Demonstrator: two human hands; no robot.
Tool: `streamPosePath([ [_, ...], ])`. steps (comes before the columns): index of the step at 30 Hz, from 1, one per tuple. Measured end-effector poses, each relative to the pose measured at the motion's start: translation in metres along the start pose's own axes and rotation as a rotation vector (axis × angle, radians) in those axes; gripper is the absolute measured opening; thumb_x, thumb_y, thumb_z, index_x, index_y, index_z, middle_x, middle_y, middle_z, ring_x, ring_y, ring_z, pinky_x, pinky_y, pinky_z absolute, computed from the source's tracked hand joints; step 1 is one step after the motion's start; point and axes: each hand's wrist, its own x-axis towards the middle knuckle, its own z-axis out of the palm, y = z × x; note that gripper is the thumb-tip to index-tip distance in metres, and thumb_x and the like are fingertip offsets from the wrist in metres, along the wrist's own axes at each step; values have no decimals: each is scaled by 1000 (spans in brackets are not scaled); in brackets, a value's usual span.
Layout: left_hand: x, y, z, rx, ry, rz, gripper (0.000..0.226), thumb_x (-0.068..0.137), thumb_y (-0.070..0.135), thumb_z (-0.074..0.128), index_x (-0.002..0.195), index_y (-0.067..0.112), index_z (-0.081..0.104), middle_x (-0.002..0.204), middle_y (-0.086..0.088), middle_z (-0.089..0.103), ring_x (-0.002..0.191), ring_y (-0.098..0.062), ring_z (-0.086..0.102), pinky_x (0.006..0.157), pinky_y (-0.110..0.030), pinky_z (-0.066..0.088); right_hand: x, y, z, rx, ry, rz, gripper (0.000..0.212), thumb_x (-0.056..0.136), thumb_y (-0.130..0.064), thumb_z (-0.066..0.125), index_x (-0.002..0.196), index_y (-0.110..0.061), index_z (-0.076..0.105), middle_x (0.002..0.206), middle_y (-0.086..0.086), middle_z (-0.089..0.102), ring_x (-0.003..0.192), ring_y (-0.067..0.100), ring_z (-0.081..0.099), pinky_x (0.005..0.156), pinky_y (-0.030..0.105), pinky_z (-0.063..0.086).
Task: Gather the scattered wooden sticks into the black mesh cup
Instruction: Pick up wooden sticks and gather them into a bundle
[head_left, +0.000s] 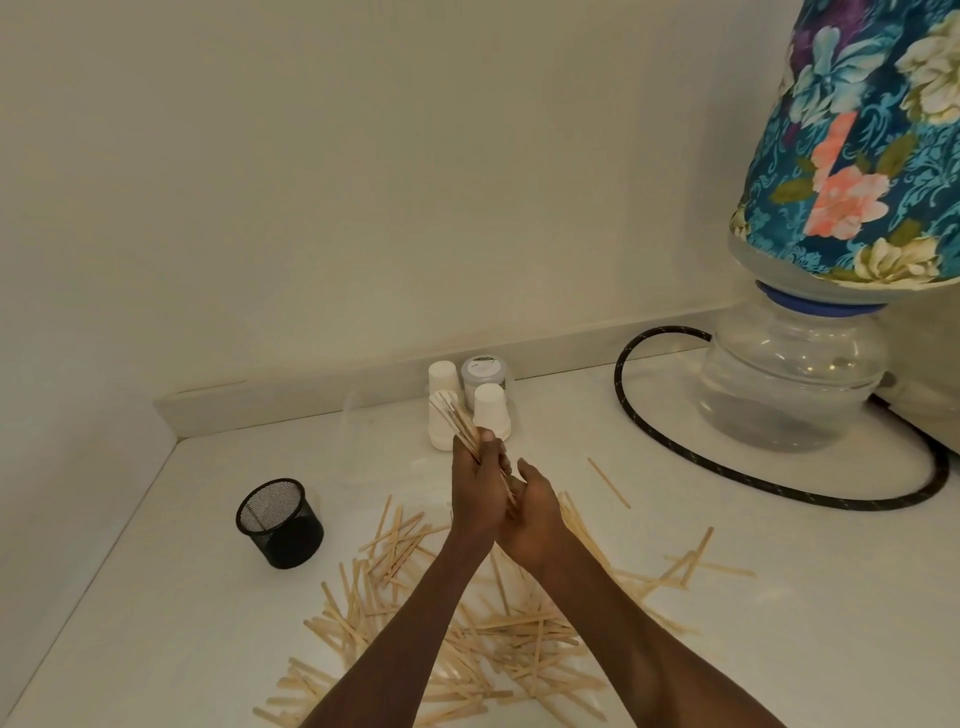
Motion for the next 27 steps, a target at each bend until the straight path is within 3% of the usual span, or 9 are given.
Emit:
streamPosePath([
  [4,-4,7,3,81,-27,93,9,96,25,57,97,17,62,80,2,67,78,-10,66,74,-25,54,-5,-3,16,37,-143,-40,37,99,-34,47,122,-14,68,119,8,70,108,22,69,93,35,53],
  [6,-3,11,6,110,6,99,19,89,30,68,88,12,64,79,-5,68,76,-11,67,74,-24,54,-8,-3,20,-8,-189,-67,38,98,-38,48,118,-15,71,115,6,72,107,20,70,91,34,53],
  [8,-2,17,8,89,53,48,37,84,36,73,79,2,60,65,-10,59,62,-14,61,64,-24,51,-9,-3,24,-58,-168,-81,39,97,-42,50,107,-11,72,101,4,72,103,19,69,95,34,50],
  [11,-1,25,9,-28,133,-65,42,87,42,67,73,4,57,54,-4,51,52,-14,53,54,-26,47,-10,-4,25,-55,-75,-26,31,99,-39,45,109,-14,61,98,4,62,109,21,60,105,37,45],
  [14,0,30,9,-35,224,-88,43,93,44,58,75,5,60,57,-1,53,54,-15,54,58,-30,46,-11,-1,23,-50,-27,53,43,100,-43,38,123,-12,59,118,7,58,126,23,56,111,40,40],
  [16,0,33,9,-21,251,-63,43,93,43,59,70,7,55,55,-3,49,49,-16,49,52,-28,43,-12,3,23,-39,-25,89,55,101,-44,35,133,-4,54,127,8,56,134,25,50,114,41,37],
  [19,2,33,4,30,236,-25,39,89,36,65,69,5,55,52,-4,50,46,-15,49,49,-27,42,-16,6,24,-25,-59,115,60,101,-48,32,136,-4,53,141,13,55,134,28,50,116,41,34],
  [24,1,31,-1,46,192,-37,31,82,31,75,75,1,69,65,-7,70,59,-14,66,60,-28,52,-19,4,33,36,-133,94,51,98,-46,40,128,-12,62,125,7,68,119,25,61,103,38,46],
  [27,2,34,1,18,189,-54,38,84,35,72,78,-2,64,60,-6,62,53,-15,60,56,-27,48,-18,2,35,-19,-137,68,50,99,-46,41,133,-14,59,125,6,67,120,24,62,102,37,48],
])
